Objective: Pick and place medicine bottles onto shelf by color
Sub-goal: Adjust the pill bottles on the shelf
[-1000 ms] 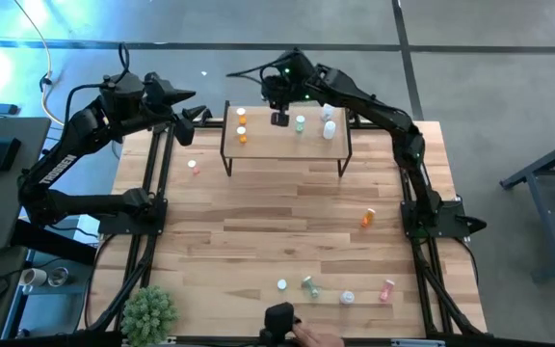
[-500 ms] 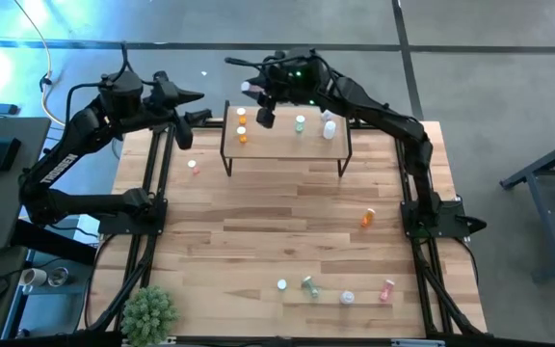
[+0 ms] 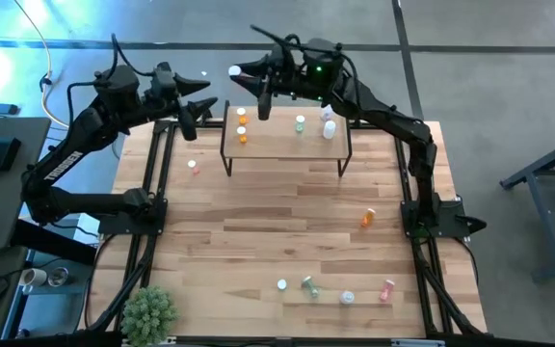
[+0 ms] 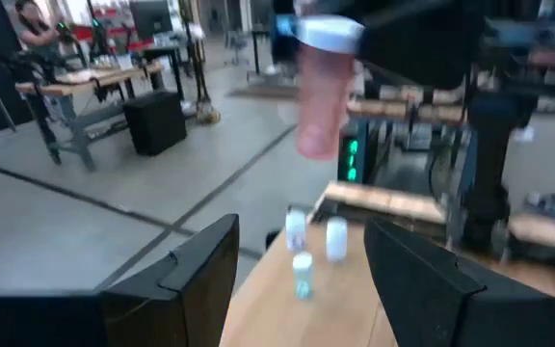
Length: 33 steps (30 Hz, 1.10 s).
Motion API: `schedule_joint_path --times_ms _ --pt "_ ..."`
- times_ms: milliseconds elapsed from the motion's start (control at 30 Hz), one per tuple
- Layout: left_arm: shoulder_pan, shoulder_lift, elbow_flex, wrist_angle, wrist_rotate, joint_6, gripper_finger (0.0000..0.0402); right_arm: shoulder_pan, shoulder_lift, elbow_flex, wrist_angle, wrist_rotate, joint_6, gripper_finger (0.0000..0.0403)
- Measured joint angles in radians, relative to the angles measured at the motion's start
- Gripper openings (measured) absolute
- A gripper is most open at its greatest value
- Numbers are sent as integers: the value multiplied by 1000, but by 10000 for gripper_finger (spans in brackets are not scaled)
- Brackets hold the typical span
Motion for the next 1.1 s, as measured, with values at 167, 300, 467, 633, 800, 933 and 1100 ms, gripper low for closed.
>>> schedule_joint_path --times_ms 167,300,467,633,800,933,1100 --pt "0 37 0 118 81 -66 213 -15 0 0 70 -115 79 95" --pt "0 69 0 191 147 -119 213 -32 -12 -1 80 -169 86 95" --pt "-9 122 0 279 184 -172 213 -56 -27 -1 79 -232 139 95" --pt "-24 170 0 370 181 -187 213 -78 -28 -1 73 -274 193 95" --pt "-34 205 1 409 175 -197 213 -91 -28 -1 69 -284 273 95" --pt "-34 212 1 435 173 -188 213 -89 -28 -1 69 -281 299 95" --pt "-33 212 1 472 188 -185 213 -81 -28 -1 69 -274 348 95"
